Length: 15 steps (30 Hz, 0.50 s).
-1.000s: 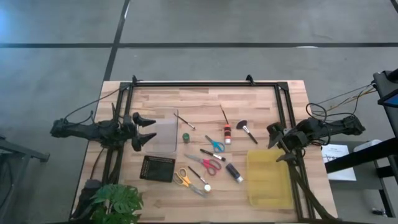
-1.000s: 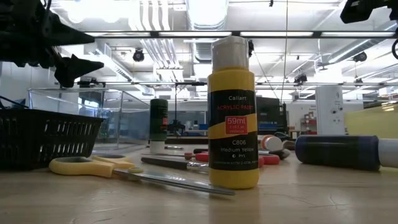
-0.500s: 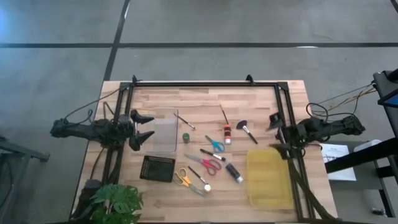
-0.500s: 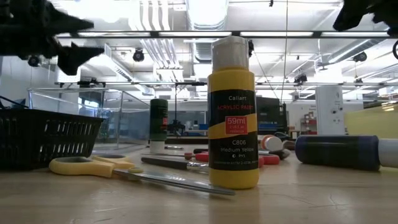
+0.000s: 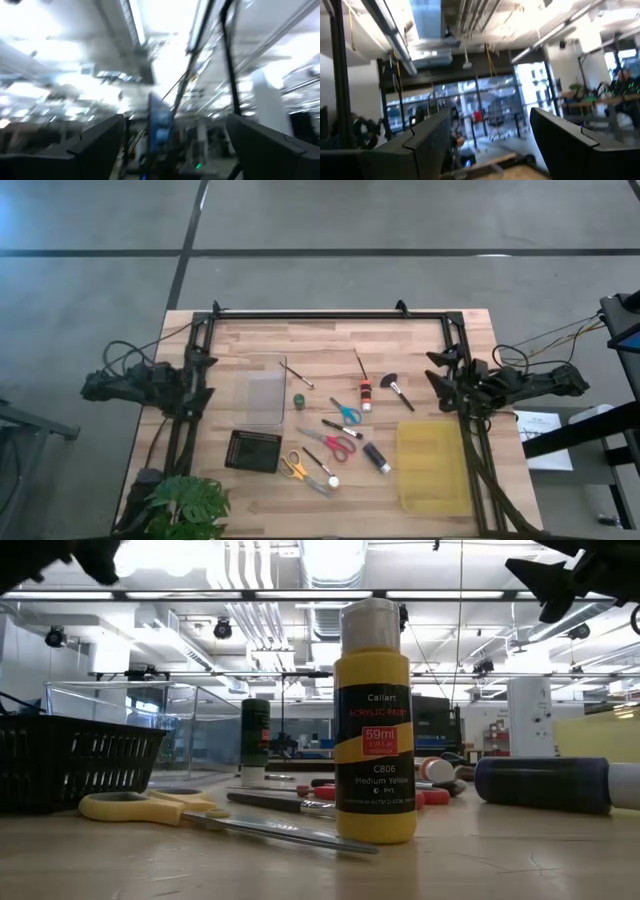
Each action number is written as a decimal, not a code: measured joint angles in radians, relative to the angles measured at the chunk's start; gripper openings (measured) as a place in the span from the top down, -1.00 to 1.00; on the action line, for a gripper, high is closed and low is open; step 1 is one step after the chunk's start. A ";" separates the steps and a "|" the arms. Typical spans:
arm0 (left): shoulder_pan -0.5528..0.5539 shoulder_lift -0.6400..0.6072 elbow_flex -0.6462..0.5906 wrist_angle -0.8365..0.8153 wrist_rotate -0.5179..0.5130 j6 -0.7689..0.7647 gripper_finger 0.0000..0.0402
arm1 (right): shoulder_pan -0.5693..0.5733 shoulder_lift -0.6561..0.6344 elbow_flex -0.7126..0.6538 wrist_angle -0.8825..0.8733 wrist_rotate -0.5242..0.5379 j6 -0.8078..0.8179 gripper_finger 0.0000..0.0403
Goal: Pick & Place Paint Supplies
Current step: Put the highlighter brush into the transparent bin
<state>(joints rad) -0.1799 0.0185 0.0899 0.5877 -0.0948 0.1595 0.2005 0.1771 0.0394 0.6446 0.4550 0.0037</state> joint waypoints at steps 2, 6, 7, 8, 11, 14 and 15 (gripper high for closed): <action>0.000 0.013 0.020 0.012 0.059 0.001 -0.80 | 0.000 0.041 0.050 -0.079 0.000 0.043 -0.34; 0.000 0.091 0.055 0.042 0.117 0.009 -0.80 | 0.000 0.176 0.238 -0.334 0.021 0.124 -0.34; 0.000 0.123 0.069 0.043 0.117 0.017 -0.80 | 0.000 0.219 0.297 -0.411 0.044 0.141 -0.34; 0.000 0.157 0.086 0.044 0.110 0.027 -0.80 | 0.000 0.262 0.361 -0.497 0.068 0.155 -0.34; 0.000 0.282 0.146 0.044 0.083 0.050 -0.80 | -0.001 0.403 0.572 -0.772 0.136 0.191 -0.34; 0.000 0.431 0.213 0.035 -0.006 0.060 -0.80 | -0.006 0.557 0.773 -1.055 0.197 0.254 -0.34; 0.000 0.479 0.236 0.020 -0.055 0.069 -0.80 | -0.010 0.609 0.832 -1.143 0.220 0.277 -0.34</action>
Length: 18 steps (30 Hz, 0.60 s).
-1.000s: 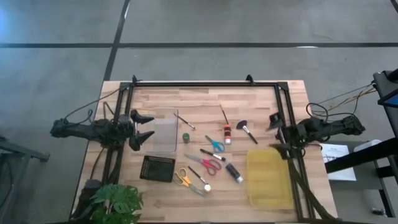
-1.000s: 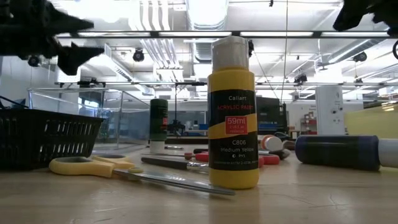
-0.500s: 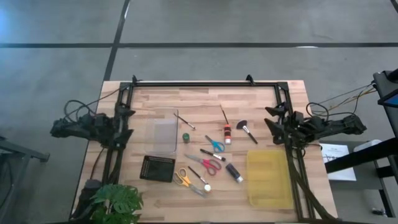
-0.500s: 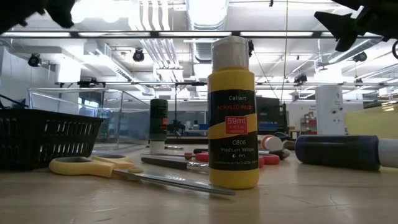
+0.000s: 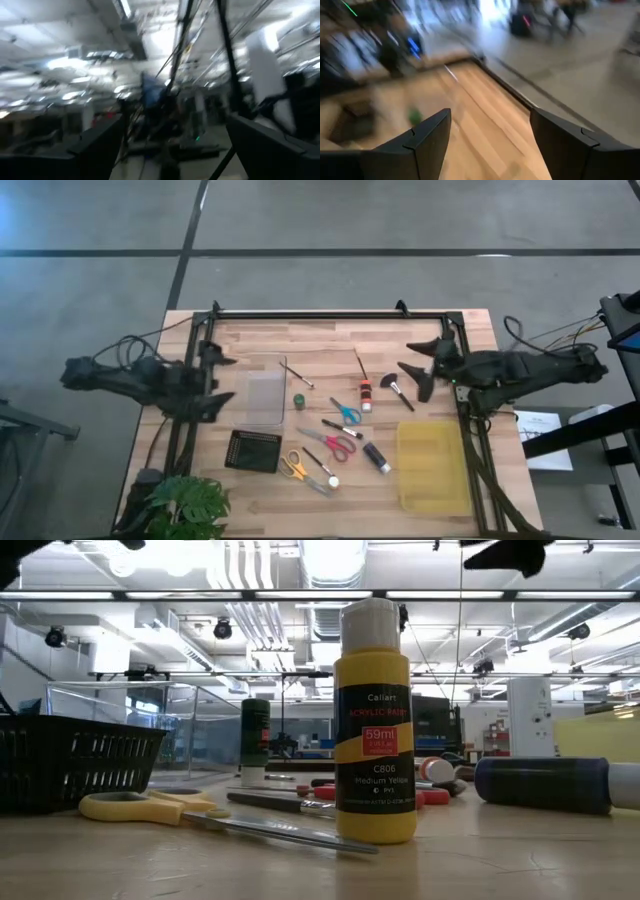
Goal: Pick & Place Paint Supplies
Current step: Put the highlighter brush into the transparent bin
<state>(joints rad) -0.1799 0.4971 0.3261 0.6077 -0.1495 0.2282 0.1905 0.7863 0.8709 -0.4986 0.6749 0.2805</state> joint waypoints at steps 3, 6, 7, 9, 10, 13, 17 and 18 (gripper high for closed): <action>0.000 0.148 0.099 -0.132 -0.200 0.017 -0.80 | -0.018 0.153 0.135 -0.225 0.030 0.065 -0.34; 0.000 0.285 0.202 -0.261 -0.422 0.035 -0.80 | -0.049 0.283 0.211 -0.347 0.033 0.123 -0.34; 0.000 0.326 0.232 -0.279 -0.465 0.038 -0.80 | -0.060 0.322 0.222 -0.367 0.033 0.134 -0.34; 0.000 0.394 0.284 -0.298 -0.496 0.050 -0.80 | -0.088 0.392 0.227 -0.375 0.028 0.139 -0.34; 0.000 0.421 0.302 -0.304 -0.499 0.058 -0.80 | -0.104 0.425 0.227 -0.377 0.024 0.139 -0.34; 0.000 0.479 0.340 -0.312 -0.499 0.070 -0.80 | -0.175 0.496 0.207 -0.386 -0.011 0.138 -0.34; 0.000 0.491 0.357 -0.325 -0.502 0.065 -0.80 | -0.308 0.549 0.138 -0.378 -0.131 0.137 -0.34; 0.000 0.486 0.356 -0.326 -0.502 0.062 -0.80 | -0.340 0.554 0.118 -0.361 -0.162 0.138 -0.34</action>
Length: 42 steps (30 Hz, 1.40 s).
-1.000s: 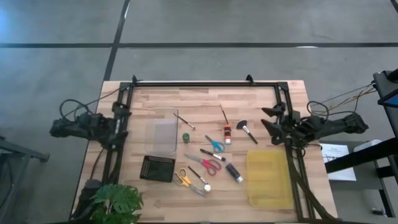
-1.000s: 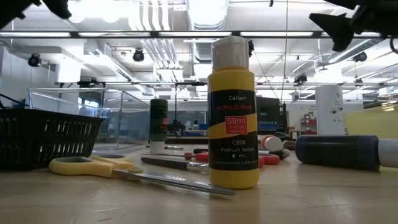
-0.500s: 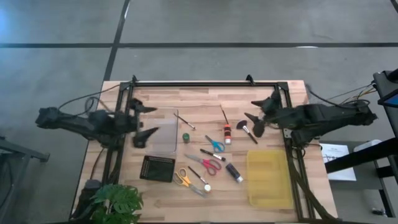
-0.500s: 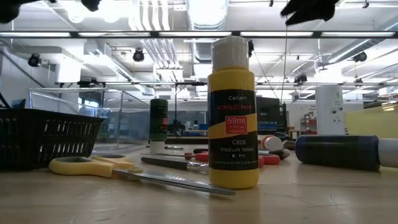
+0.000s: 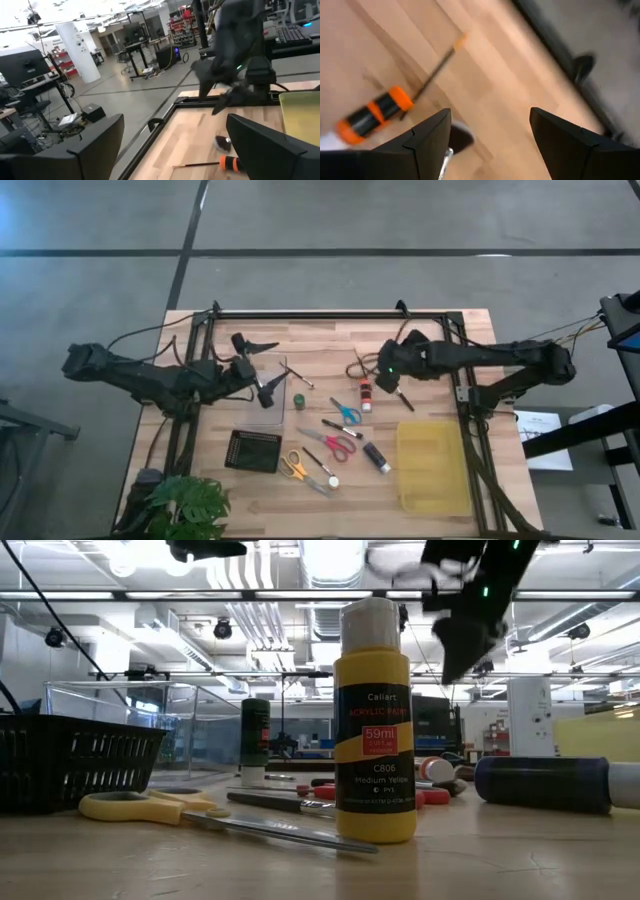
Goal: Pick & Place Paint Supplies
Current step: Put the highlighter brush into the transparent bin
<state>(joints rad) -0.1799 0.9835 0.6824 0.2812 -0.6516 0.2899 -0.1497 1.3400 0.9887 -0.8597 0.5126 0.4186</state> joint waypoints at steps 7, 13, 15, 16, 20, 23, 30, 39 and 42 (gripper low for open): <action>0.000 -0.062 0.000 -0.096 0.000 -0.081 -0.80 | -0.201 -0.013 -0.151 0.215 -0.328 0.001 -0.34; 0.000 -0.086 -0.001 -0.120 0.000 -0.131 -0.80 | -0.254 0.006 -0.210 0.232 -0.341 0.071 -0.34; 0.000 -0.084 -0.001 -0.122 0.000 -0.131 -0.80 | -0.247 0.028 -0.213 0.244 -0.367 0.088 -0.34; 0.000 -0.084 -0.001 -0.122 0.000 -0.131 -0.80 | -0.243 0.042 -0.213 0.245 -0.369 0.095 -0.34; 0.001 -0.081 -0.002 -0.122 0.000 -0.131 -0.80 | -0.234 0.094 -0.213 0.247 -0.368 0.106 -0.34; 0.001 -0.081 -0.002 -0.122 0.000 -0.131 -0.80 | -0.230 0.135 -0.213 0.251 -0.374 0.107 -0.34; 0.001 -0.081 -0.002 -0.126 0.000 -0.135 -0.80 | -0.221 0.224 -0.214 0.278 -0.380 0.105 -0.34; 0.001 -0.081 -0.002 -0.133 0.000 -0.142 -0.80 | -0.186 0.277 -0.212 0.283 -0.375 0.109 -0.23; 0.001 -0.081 -0.002 -0.137 0.000 -0.142 -0.80 | -0.183 0.256 -0.213 0.284 -0.380 0.118 -0.01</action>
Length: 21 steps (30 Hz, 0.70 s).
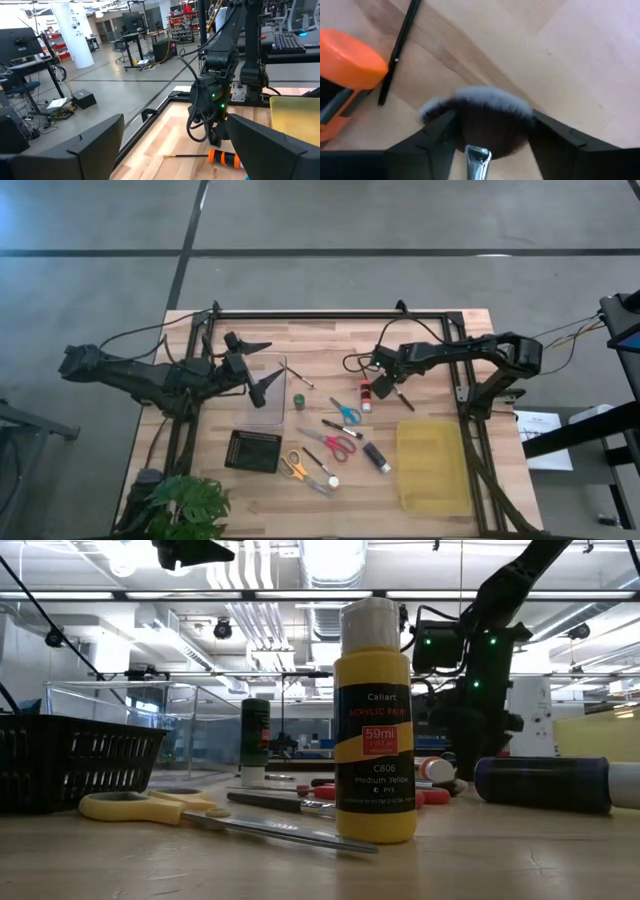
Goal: Pick & Place Paint Supplies
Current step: Put the highlighter brush into the transparent bin
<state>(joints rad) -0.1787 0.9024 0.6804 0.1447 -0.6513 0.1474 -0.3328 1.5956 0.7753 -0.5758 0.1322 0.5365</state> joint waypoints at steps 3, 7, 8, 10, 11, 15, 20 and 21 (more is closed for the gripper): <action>0.000 0.000 0.000 0.000 0.000 -0.001 -0.80 | 0.001 -0.028 -0.007 -0.020 -0.006 0.004 0.31; 0.000 0.000 0.000 -0.013 0.000 -0.006 -0.80 | 0.000 -0.060 -0.007 -0.014 -0.002 0.004 0.82; 0.000 0.000 0.000 -0.018 0.000 -0.007 -0.80 | 0.000 -0.068 -0.007 -0.012 0.009 0.003 0.88; 0.000 0.000 0.000 -0.025 0.000 -0.005 -0.80 | 0.002 -0.086 -0.008 -0.010 0.024 0.003 0.91; 0.000 0.002 0.000 -0.027 0.000 -0.002 -0.80 | 0.002 -0.098 -0.008 -0.005 0.026 0.000 0.92; 0.000 0.003 0.000 -0.033 0.000 0.001 -0.80 | 0.002 -0.173 -0.007 0.037 0.048 -0.020 0.95; 0.000 0.003 0.000 -0.038 0.000 0.012 -0.80 | 0.007 -0.319 -0.001 0.148 0.053 -0.090 0.95; 0.000 0.005 0.000 -0.037 0.000 0.012 -0.80 | 0.011 -0.353 -0.001 0.192 0.051 -0.110 0.95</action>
<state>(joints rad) -0.1787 0.9075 0.6804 0.1075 -0.6511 0.1590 -0.3215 1.2429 0.7746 -0.3840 0.1827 0.4269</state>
